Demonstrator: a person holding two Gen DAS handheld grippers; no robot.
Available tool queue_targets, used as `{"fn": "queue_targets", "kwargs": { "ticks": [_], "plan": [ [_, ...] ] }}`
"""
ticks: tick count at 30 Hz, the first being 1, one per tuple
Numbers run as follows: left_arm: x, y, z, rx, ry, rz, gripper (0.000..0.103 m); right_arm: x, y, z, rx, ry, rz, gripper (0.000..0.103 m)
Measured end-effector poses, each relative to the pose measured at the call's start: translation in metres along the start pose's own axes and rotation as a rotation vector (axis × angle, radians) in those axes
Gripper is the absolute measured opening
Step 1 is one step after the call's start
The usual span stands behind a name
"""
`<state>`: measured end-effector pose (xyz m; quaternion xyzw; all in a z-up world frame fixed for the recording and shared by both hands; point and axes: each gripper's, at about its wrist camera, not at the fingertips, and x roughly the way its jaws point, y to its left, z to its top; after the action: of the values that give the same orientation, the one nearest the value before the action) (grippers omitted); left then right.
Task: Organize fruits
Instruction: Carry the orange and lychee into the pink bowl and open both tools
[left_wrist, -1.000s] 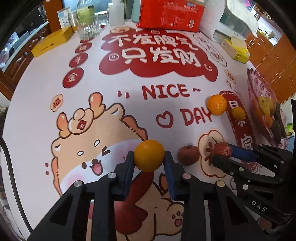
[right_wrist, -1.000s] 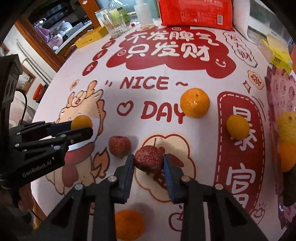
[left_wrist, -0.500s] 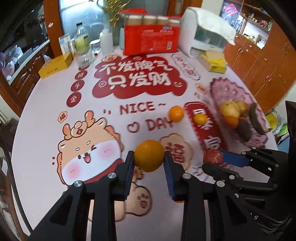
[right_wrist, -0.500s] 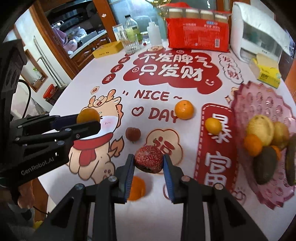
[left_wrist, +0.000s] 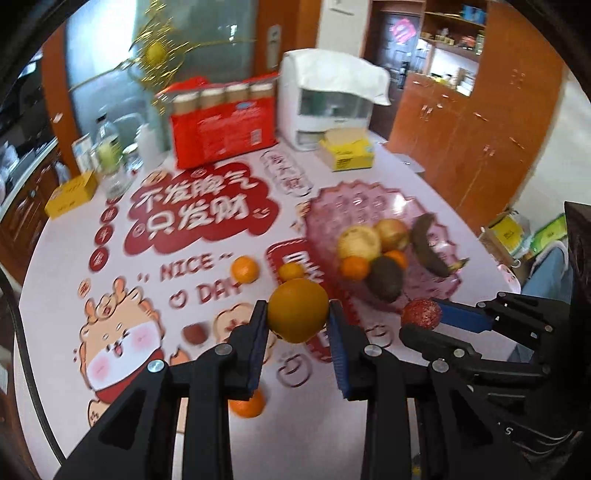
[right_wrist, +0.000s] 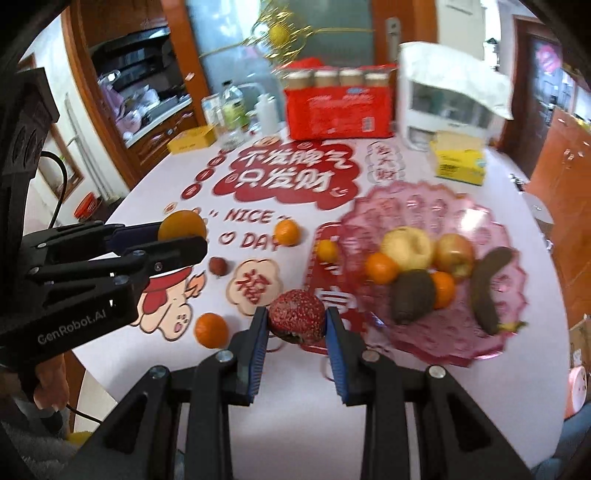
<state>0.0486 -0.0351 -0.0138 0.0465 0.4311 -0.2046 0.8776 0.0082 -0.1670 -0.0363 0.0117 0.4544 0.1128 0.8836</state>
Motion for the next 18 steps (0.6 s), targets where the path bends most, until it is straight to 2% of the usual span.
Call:
{"fn": "queue_targets", "kwargs": {
  "ticks": [9, 18],
  "plan": [
    [0.006, -0.047, 0.047, 0.107, -0.047, -0.024, 0.03, -0.037, -0.06, 0.007, 0.101, -0.098, -0.093, 0.031],
    [0.033, -0.069, 0.114, 0.179, -0.098, 0.012, 0.03, -0.041, -0.107, 0.055, 0.136, -0.183, -0.171, 0.031]
  ]
}}
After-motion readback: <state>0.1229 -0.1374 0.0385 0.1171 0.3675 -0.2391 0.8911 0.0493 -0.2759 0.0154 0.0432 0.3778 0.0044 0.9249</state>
